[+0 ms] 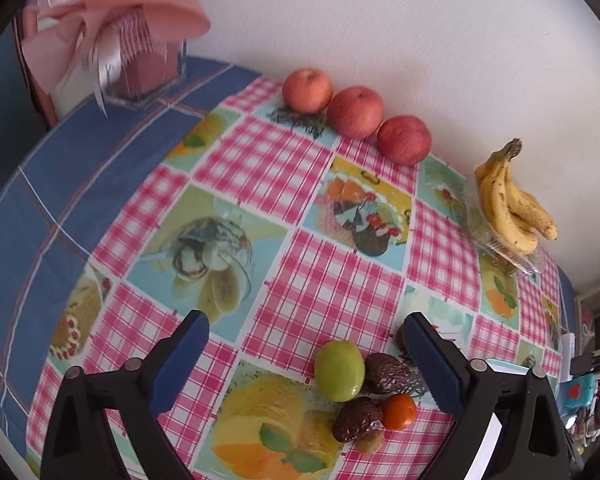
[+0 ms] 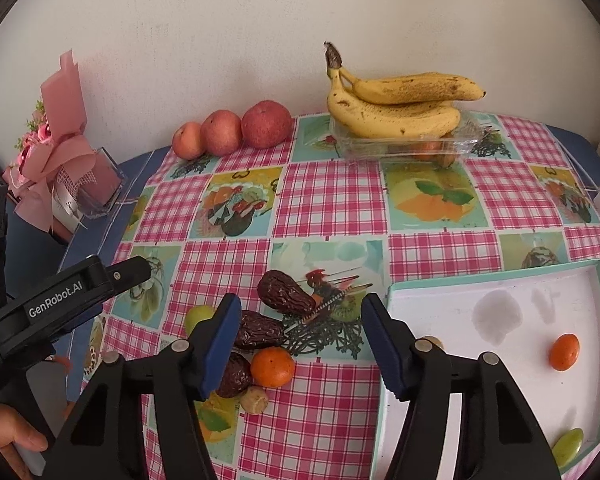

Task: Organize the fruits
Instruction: 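Grasp an orange with the right gripper while the left gripper grasps a green mango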

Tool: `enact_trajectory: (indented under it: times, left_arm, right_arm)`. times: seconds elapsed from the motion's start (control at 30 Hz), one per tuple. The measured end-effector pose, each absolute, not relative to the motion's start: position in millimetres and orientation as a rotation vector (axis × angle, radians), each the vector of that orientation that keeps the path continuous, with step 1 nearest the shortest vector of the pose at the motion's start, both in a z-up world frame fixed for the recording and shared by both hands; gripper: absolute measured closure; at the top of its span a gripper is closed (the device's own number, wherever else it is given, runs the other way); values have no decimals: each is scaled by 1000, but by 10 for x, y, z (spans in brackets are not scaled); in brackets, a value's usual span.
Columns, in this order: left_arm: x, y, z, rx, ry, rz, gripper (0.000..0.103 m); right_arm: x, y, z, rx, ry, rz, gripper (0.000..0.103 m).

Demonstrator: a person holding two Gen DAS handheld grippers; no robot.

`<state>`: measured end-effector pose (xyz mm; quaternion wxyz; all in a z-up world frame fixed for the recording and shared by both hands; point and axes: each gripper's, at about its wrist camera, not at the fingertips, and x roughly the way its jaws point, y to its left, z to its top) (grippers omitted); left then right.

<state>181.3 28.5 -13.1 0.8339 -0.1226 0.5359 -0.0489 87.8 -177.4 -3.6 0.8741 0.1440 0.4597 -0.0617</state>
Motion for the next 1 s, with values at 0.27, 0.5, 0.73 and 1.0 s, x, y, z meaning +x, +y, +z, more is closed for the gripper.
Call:
enact_trajectory:
  times: [0.27,0.5,0.73,1.0]
  left_arm:
    - [1864,212,-469,-269,1221,-123,13]
    - [1876,138,-701,-269,1291,-135,14]
    - [1865,58,-740,-266,1316,-156,23]
    - [1843,51,-750,-339,1344,-208,49]
  right_arm:
    - [995,-1661,-443,294,1079,-113,44]
    - [1017,-1628,-663,293,1142,-111,45]
    - [1012,-1564,-719,303,1156,-80,46]
    - [1020,-1490,-728,312,1167,-43,54]
